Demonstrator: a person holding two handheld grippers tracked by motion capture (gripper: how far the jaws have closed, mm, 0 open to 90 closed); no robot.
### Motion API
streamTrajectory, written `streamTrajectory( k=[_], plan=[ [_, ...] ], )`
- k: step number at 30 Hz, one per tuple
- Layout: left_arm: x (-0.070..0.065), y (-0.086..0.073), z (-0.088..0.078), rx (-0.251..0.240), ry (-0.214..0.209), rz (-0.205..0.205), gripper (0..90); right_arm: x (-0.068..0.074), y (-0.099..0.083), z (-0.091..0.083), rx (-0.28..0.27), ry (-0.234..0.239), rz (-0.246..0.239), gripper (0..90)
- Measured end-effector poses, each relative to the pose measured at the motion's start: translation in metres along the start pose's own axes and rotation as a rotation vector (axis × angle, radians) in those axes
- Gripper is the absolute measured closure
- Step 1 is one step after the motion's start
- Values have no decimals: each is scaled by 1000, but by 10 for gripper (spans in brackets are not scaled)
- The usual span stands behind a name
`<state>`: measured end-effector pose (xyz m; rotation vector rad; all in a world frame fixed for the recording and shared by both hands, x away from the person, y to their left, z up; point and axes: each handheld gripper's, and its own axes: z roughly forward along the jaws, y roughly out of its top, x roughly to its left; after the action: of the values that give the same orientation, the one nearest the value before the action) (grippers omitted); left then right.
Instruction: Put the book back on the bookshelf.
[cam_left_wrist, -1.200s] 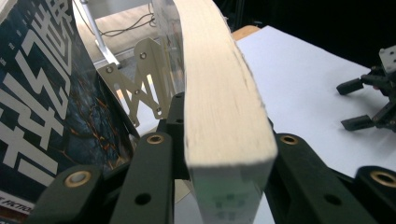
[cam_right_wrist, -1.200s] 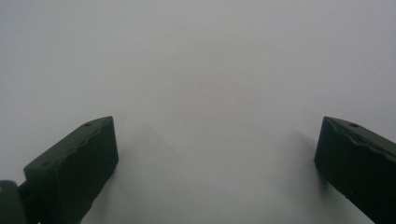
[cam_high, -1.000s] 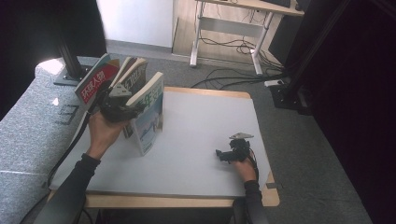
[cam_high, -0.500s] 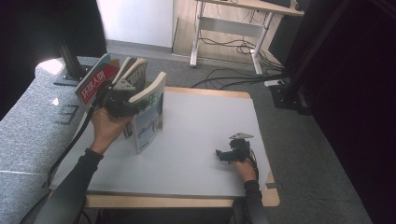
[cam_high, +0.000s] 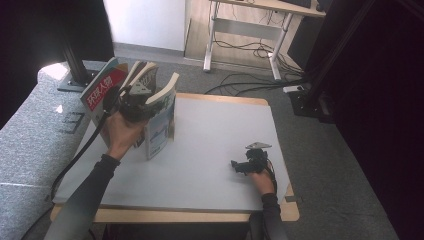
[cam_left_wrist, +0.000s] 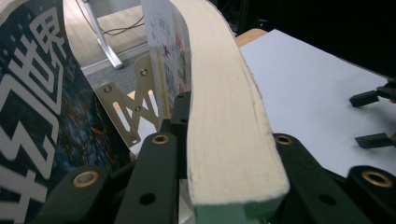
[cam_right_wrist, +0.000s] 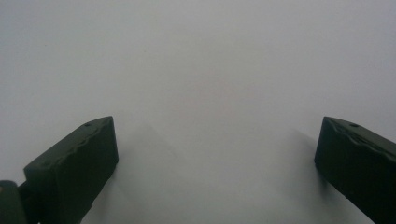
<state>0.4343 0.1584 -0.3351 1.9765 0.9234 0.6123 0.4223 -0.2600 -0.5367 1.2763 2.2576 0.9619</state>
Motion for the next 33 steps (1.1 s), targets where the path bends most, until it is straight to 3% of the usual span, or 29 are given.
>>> streamTrajectory(
  k=[7, 13, 18, 24, 27, 33],
  plan=[
    [-4, 9, 17, -3, 51, 44, 737, 0, 0, 0, 0, 0, -1, 0],
    [-7, 15, 30, -6, 69, 60, 732, 0, 0, 0, -1, 0, -1, 0],
    [-11, 15, 32, -11, 71, 86, 721, 0, 0, 0, 0, 0, -1, 0],
    [-19, 12, 32, -13, 104, 131, 646, 0, 0, 0, 0, 0, -1, 0],
    [-23, 11, 32, -14, 96, 136, 600, 0, 0, 0, -1, 0, -1, 0],
    [-27, 3, 29, -40, 41, 101, 501, 0, 0, 0, -1, 0, -1, 0]
  ],
)
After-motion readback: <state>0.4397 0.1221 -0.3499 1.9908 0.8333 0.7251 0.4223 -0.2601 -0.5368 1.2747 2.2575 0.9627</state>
